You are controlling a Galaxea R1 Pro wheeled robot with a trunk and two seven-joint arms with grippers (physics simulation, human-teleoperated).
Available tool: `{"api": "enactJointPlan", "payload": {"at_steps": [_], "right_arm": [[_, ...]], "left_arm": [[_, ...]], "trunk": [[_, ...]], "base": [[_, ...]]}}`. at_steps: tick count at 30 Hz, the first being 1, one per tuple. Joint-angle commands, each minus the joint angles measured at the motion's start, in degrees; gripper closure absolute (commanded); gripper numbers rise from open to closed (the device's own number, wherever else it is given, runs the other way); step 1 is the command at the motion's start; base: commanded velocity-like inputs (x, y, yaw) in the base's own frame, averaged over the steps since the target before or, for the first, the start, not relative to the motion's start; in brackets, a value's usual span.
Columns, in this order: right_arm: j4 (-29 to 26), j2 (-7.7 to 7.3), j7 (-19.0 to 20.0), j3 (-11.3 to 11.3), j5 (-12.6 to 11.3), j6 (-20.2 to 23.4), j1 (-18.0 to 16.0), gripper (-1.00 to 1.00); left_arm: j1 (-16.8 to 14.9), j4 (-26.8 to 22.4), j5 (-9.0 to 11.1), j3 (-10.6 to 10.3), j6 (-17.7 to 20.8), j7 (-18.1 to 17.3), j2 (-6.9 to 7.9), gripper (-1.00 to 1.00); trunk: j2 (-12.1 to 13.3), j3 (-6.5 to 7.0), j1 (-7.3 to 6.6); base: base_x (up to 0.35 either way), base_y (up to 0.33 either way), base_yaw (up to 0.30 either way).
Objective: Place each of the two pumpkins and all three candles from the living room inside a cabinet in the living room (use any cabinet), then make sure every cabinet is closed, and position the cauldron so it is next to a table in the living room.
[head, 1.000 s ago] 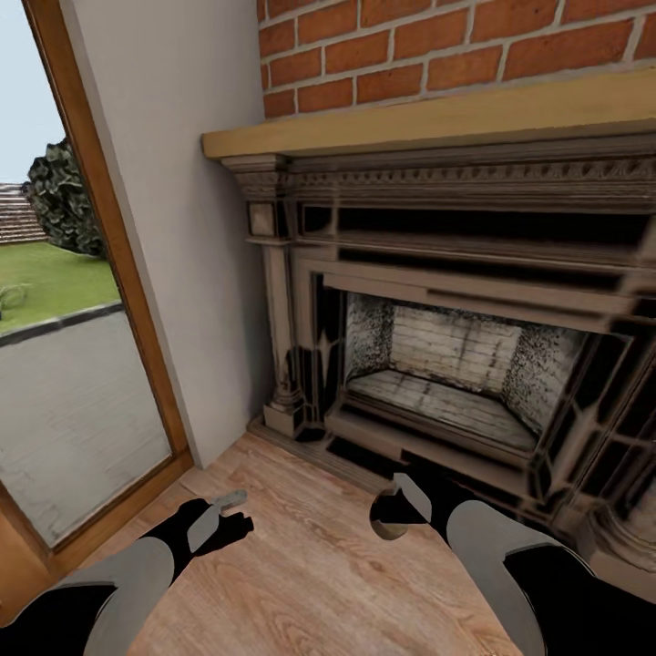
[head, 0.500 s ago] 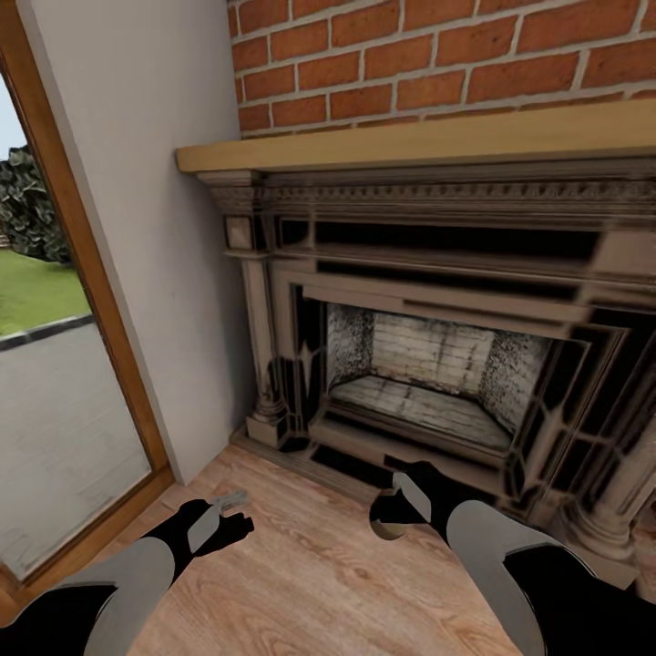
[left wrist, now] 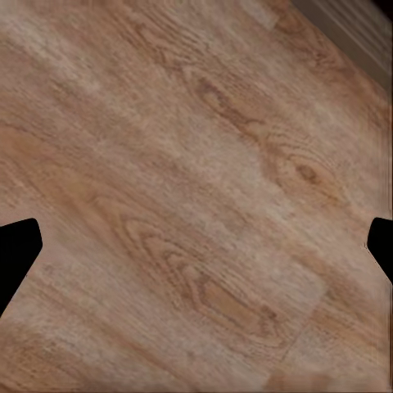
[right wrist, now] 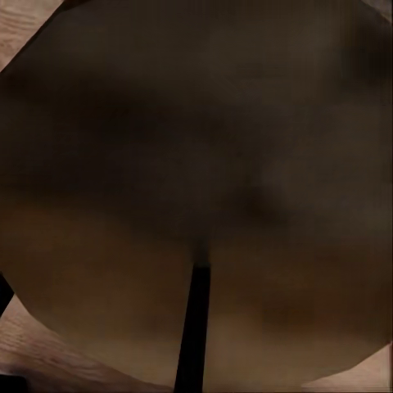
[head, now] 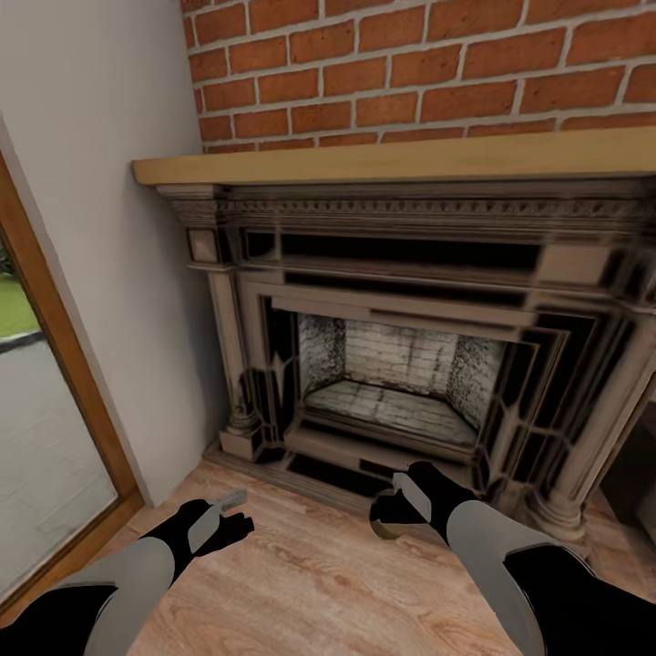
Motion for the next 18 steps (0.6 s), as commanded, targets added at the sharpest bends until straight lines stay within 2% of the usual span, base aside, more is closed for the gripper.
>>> {"api": "enactJointPlan", "payload": {"at_steps": [1, 18], "right_arm": [[-0.06, -0.01, -0.23, 0.48, -0.57, 0.23, -0.03, 1.0], [-0.06, -0.02, -0.2, 0.48, -0.56, 0.23, -0.03, 1.0]], "left_arm": [[0.01, -0.16, 0.5, 0.18, 0.35, 0.42, -0.01, -1.0], [0.01, -0.16, 0.5, 0.18, 0.34, 0.42, -0.01, -1.0]], "trunk": [[0.39, 0.18, -0.23], [7.21, 4.18, -3.97]], "base": [[0.0, 0.0, -0.27], [0.0, 0.0, -0.258]]}}
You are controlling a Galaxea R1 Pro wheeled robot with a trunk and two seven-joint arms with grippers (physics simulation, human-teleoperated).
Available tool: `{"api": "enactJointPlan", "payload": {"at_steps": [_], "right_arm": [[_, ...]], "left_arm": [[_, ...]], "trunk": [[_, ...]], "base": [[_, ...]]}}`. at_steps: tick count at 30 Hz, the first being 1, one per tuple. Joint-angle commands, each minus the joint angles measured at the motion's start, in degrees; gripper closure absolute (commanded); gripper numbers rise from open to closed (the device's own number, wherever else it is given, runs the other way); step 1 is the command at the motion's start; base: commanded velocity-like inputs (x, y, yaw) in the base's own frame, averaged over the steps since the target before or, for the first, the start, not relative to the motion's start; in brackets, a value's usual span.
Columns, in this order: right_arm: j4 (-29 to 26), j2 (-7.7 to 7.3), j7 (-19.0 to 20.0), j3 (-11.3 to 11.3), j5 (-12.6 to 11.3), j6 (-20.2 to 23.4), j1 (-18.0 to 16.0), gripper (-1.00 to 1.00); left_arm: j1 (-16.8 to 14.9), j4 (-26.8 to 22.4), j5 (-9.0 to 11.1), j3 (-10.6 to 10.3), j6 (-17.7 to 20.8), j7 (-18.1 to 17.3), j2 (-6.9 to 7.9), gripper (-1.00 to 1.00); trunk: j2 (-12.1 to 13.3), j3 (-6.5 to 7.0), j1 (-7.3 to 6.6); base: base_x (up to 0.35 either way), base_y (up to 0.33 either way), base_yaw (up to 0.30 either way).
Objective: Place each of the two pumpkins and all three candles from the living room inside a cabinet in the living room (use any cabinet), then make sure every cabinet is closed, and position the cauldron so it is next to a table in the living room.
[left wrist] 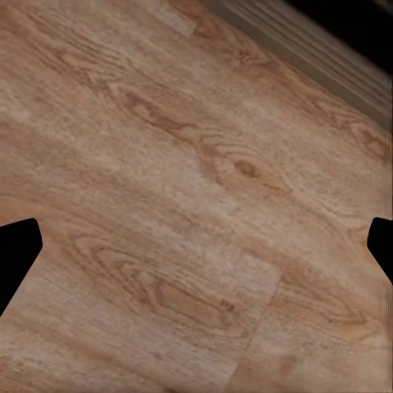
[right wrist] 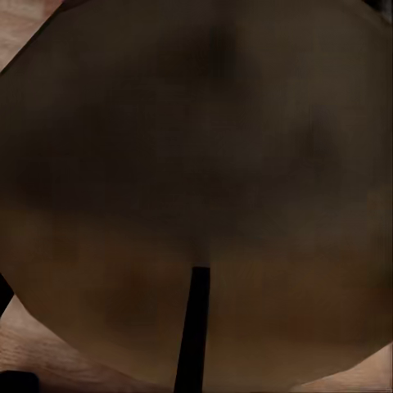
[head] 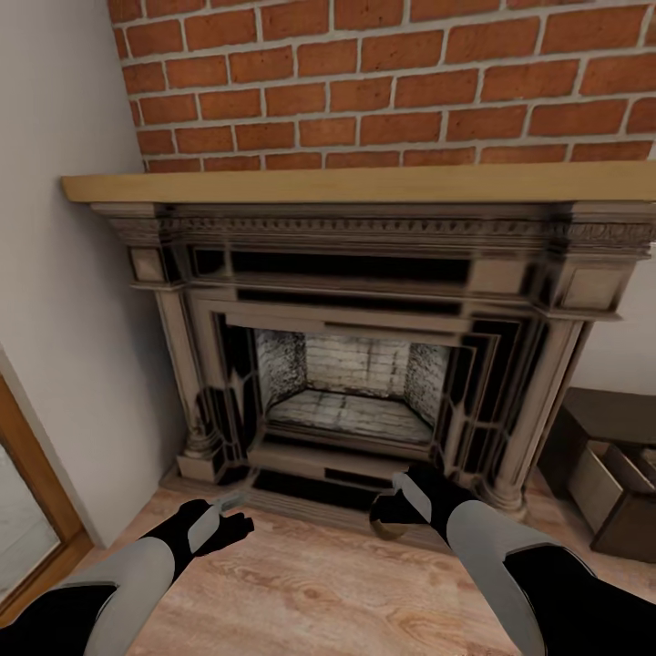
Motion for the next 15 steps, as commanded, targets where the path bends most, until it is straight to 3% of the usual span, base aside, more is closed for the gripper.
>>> {"api": "enactJointPlan", "payload": {"at_steps": [1, 15], "right_arm": [[-0.06, -0.01, -0.23, 0.47, -0.59, 0.23, -0.03, 1.0], [-0.06, -0.01, -0.25, 0.47, -0.59, 0.23, -0.02, 1.0]], "left_arm": [[0.01, -0.16, 0.5, 0.18, 0.31, 0.42, -0.01, -1.0], [0.01, -0.16, 0.5, 0.18, 0.28, 0.42, -0.01, -1.0]], "trunk": [[0.39, 0.19, -0.23], [1.19, 1.48, -0.67]], "base": [[0.0, 0.0, -0.238], [0.0, 0.0, -0.236]]}}
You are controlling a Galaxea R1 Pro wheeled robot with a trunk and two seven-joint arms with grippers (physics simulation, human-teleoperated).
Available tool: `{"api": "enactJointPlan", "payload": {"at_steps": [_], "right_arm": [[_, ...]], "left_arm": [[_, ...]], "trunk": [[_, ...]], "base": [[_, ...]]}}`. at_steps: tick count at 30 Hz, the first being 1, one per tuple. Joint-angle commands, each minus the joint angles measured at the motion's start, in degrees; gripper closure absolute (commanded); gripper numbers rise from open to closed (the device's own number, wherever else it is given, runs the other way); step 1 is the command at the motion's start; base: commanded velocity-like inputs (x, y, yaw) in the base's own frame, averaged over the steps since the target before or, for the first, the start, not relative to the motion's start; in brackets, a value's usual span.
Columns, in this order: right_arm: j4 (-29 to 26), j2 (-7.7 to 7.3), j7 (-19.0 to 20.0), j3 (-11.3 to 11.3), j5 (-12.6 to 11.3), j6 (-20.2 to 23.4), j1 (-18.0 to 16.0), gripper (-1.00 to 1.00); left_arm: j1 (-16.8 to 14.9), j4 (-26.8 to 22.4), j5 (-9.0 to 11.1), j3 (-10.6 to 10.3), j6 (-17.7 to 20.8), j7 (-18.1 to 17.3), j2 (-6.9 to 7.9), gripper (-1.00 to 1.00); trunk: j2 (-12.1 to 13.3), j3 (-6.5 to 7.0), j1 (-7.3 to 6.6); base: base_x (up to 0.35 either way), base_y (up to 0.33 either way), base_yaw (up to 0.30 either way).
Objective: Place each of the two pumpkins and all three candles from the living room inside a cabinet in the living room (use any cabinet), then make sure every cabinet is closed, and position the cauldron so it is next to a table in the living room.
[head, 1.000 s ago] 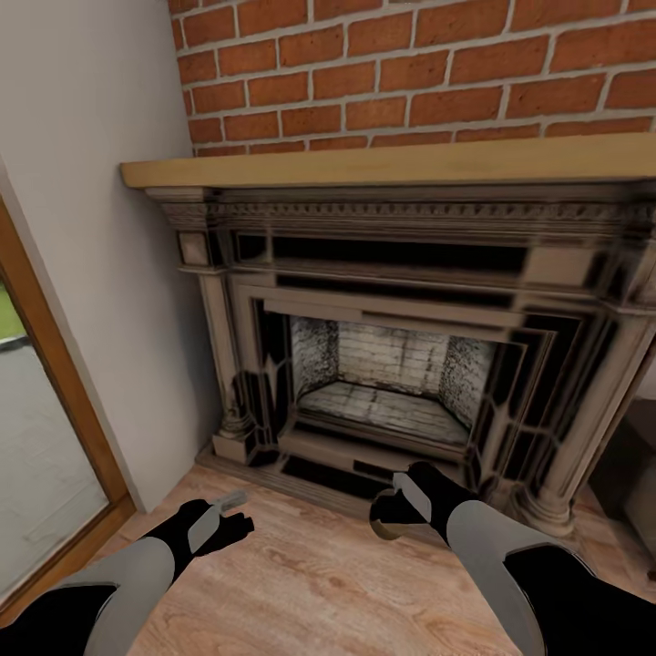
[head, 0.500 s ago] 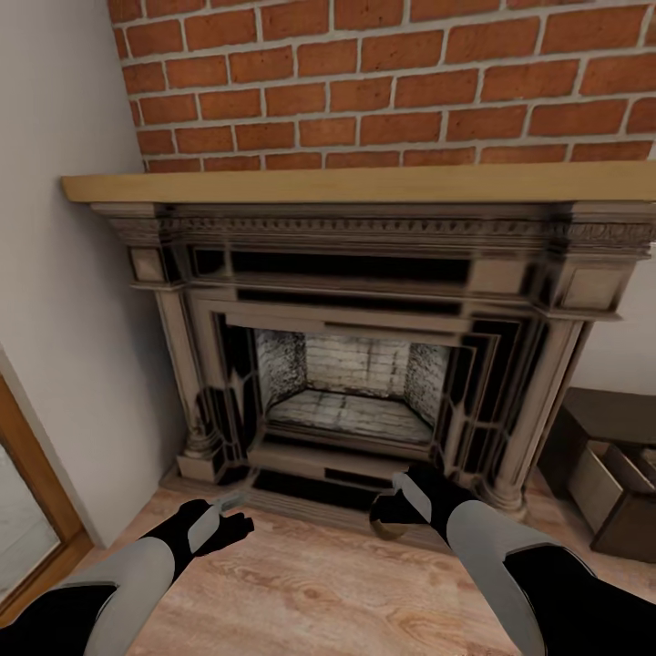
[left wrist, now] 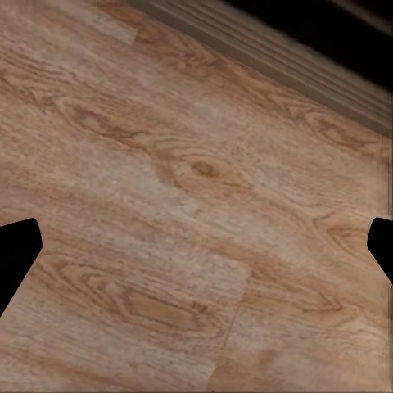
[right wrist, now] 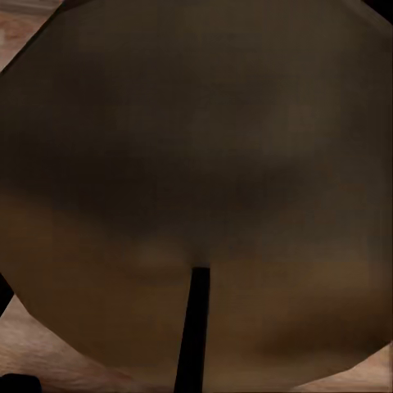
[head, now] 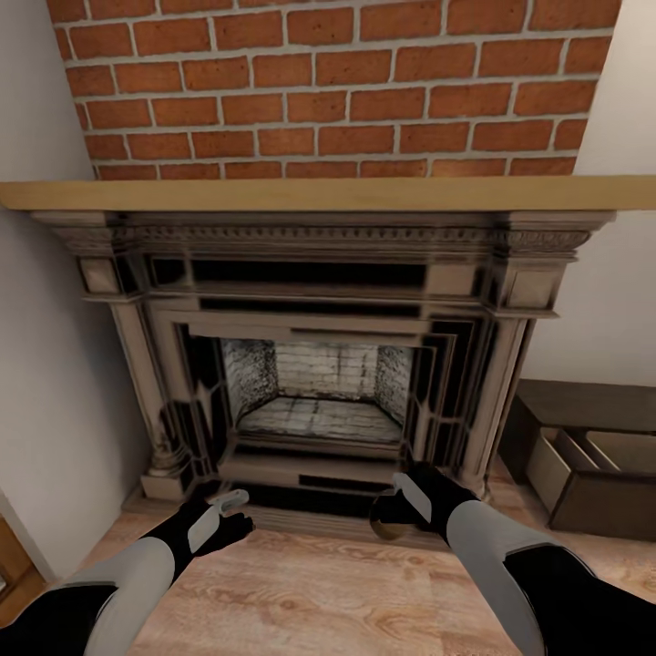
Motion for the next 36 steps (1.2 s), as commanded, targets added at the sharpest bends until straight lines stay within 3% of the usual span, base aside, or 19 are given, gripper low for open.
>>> {"api": "enactJointPlan", "payload": {"at_steps": [1, 11, 23, 36], "right_arm": [[-0.07, -0.01, -0.24, 0.47, -0.59, 0.23, -0.04, 1.0], [-0.07, -0.01, -0.38, 0.47, -0.59, 0.23, -0.01, 1.0], [-0.07, -0.01, -0.42, 0.47, -0.59, 0.23, -0.03, 1.0], [-0.07, -0.01, -0.42, 0.47, -0.59, 0.23, -0.03, 1.0]], "left_arm": [[0.01, -0.16, 0.5, 0.18, 0.34, 0.41, -0.01, -1.0], [0.01, -0.16, 0.5, 0.18, 0.34, 0.45, -0.29, -1.0], [0.01, -0.15, 0.5, 0.18, 0.34, 0.5, -0.33, -1.0], [0.01, -0.14, 0.5, 0.18, 0.34, 0.5, -0.36, -1.0]], "trunk": [[-0.03, 0.01, -0.01], [-0.03, 0.39, -0.01], [4.78, 2.56, -2.64], [10.0, 5.1, -5.5]], "base": [[0.0, 0.0, -0.235], [0.0, 0.0, -0.176], [0.0, 0.0, -0.025], [0.0, 0.0, -0.266]]}}
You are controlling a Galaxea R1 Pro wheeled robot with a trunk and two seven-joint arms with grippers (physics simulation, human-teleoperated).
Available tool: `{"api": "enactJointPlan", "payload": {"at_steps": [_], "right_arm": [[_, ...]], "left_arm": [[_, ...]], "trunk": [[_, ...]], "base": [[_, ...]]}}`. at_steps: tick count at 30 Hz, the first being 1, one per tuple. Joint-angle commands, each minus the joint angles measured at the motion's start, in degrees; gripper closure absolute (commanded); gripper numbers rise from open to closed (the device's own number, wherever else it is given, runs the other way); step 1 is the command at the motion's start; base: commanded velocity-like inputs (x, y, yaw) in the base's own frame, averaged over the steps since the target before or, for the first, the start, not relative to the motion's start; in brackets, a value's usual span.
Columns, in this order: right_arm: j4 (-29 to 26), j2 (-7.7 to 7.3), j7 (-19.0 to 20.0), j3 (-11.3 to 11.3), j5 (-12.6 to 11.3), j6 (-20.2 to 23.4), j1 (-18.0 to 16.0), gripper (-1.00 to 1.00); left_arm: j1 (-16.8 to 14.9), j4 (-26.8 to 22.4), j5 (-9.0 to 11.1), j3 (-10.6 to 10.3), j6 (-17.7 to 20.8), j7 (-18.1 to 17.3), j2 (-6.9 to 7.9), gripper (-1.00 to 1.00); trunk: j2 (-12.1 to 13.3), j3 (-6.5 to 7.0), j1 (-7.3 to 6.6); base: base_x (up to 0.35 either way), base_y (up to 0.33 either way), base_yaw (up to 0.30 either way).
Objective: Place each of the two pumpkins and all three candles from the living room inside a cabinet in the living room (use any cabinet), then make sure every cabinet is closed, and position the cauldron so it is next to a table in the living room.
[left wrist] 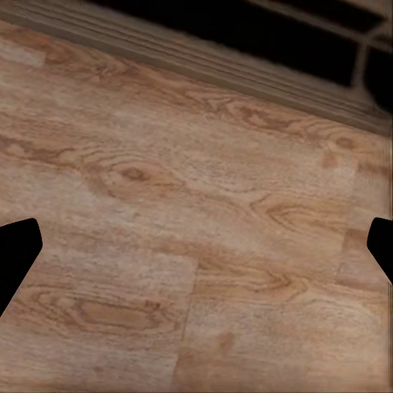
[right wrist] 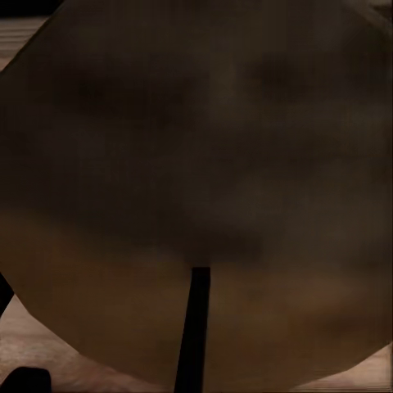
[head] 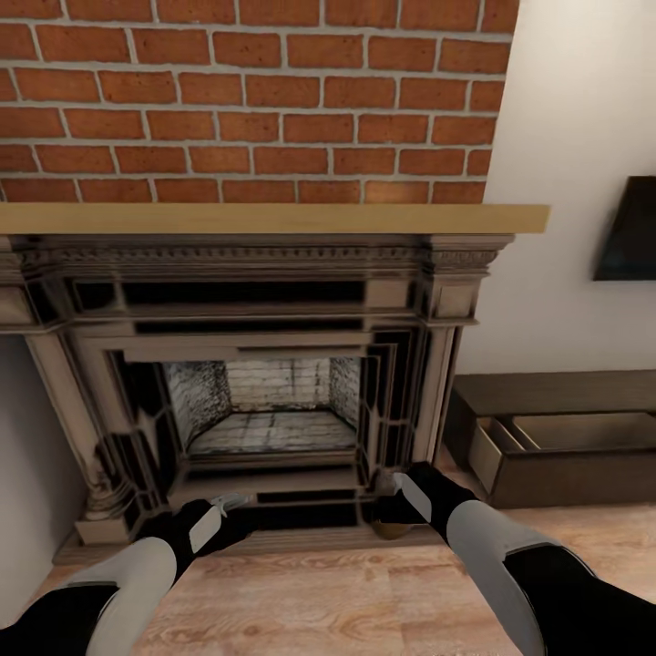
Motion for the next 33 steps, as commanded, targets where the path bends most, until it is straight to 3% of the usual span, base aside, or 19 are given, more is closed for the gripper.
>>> {"api": "enactJointPlan", "payload": {"at_steps": [1, 19, 33], "right_arm": [[-0.07, -0.01, -0.26, 0.47, -0.59, 0.23, -0.03, 1.0], [-0.07, 0.05, -0.17, 0.47, -0.59, 0.23, -0.04, 1.0], [-0.07, 0.07, -0.24, 0.47, -0.59, 0.23, -0.05, 1.0]], "left_arm": [[0.01, -0.16, 0.5, 0.18, 0.33, 0.43, -0.01, -1.0], [0.01, -0.08, 0.5, 0.18, 0.33, 0.43, -0.01, -1.0], [0.01, -0.08, 0.5, 0.18, 0.33, 0.34, -0.01, -1.0]], "trunk": [[0.39, 0.17, -0.23], [7.61, 4.42, -4.18], [7.61, 5.28, -4.18]], "base": [[0.0, 0.0, -0.272], [0.0, 0.0, -0.257], [0.0, 0.0, -0.223]]}}
